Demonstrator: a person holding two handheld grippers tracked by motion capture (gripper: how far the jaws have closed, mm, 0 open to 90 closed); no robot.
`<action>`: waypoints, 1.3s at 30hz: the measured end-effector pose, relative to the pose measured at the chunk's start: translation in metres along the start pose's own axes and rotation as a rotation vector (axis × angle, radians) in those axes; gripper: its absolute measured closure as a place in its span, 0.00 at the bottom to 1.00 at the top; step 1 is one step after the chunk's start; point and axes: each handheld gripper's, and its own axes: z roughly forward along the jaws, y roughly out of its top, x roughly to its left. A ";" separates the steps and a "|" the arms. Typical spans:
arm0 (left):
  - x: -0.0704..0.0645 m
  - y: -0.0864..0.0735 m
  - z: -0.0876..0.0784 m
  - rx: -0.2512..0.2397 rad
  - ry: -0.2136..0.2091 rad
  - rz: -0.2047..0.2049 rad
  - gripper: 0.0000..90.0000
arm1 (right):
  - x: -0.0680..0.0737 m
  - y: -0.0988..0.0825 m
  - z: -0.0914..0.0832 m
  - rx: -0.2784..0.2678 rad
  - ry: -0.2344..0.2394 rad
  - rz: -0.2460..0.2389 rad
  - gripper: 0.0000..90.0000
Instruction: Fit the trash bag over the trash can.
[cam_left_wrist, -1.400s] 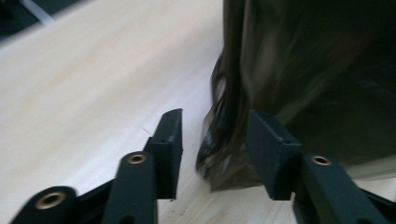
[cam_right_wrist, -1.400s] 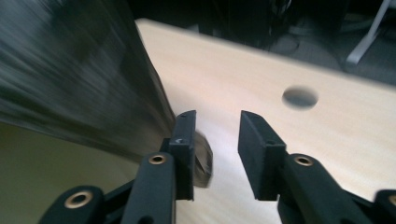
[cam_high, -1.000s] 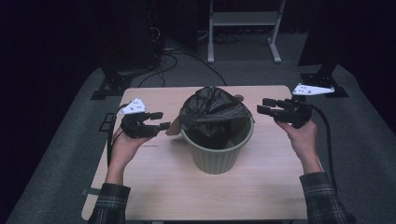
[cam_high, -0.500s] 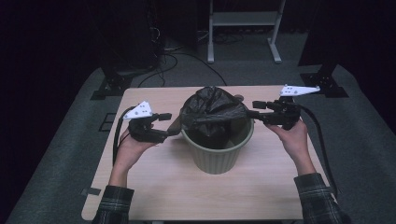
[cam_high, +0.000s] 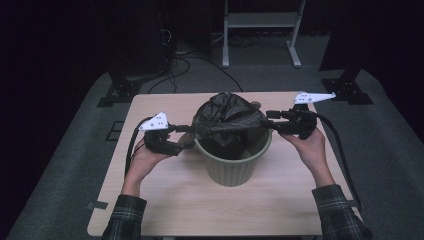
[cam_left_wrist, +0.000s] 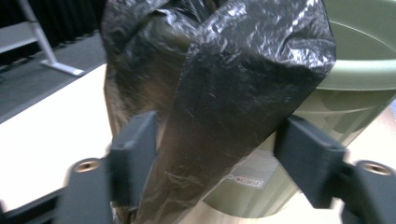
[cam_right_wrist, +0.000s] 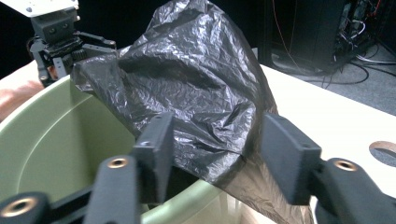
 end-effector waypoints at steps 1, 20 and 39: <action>0.000 0.000 0.000 -0.008 -0.010 0.002 0.49 | 0.001 0.000 0.000 0.000 -0.008 -0.003 0.57; -0.019 0.020 -0.028 -0.075 0.010 0.064 0.97 | 0.014 0.002 -0.012 -0.048 -0.023 -0.079 0.55; -0.031 0.038 -0.027 -0.131 -0.058 0.075 0.98 | 0.021 0.001 0.003 -0.011 -0.093 -0.146 1.00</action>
